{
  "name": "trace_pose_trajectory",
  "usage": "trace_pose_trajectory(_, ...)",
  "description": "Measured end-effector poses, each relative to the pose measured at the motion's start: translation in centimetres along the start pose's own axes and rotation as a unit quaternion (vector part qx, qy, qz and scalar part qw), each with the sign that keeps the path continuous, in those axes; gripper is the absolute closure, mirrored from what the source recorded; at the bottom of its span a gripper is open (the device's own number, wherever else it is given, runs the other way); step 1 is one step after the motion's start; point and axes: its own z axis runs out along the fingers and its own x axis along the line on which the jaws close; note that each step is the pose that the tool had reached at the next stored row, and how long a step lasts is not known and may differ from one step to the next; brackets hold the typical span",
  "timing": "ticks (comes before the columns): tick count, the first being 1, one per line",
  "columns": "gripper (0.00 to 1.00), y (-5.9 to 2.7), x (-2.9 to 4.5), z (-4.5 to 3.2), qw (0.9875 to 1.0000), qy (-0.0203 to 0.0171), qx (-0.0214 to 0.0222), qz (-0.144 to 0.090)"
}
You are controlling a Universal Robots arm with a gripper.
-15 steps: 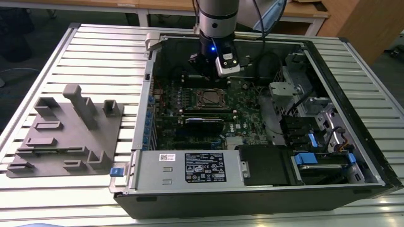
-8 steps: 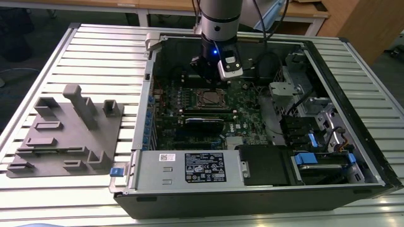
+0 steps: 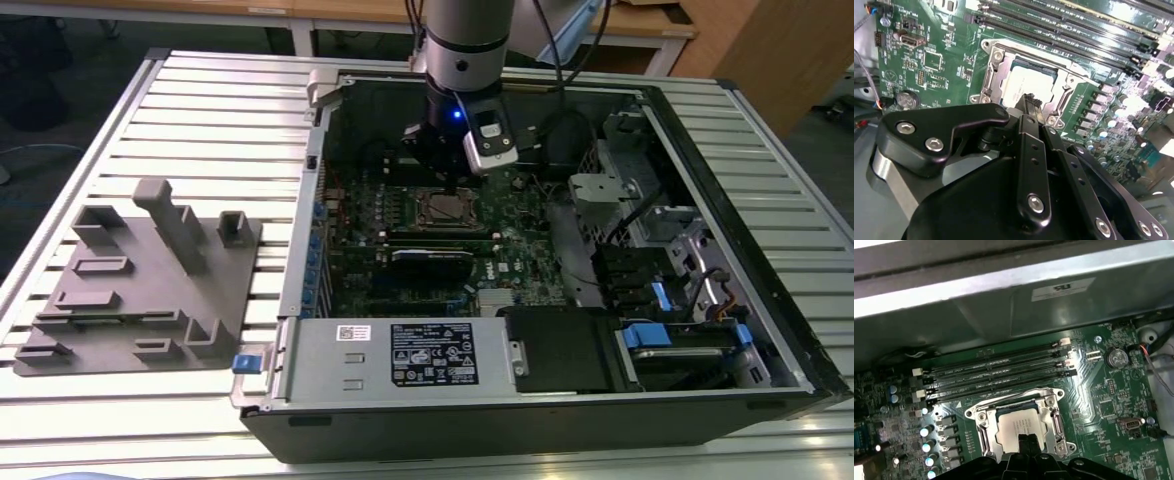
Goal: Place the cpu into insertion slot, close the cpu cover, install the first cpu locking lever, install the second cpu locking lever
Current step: 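Install the first cpu locking lever, then install the second cpu locking lever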
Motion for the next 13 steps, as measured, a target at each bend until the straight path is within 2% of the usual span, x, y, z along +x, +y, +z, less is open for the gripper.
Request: trace_pose_trajectory(13,0.89,0.02,-0.01,-0.17,1.0000,0.0005,-0.0007,-0.008)
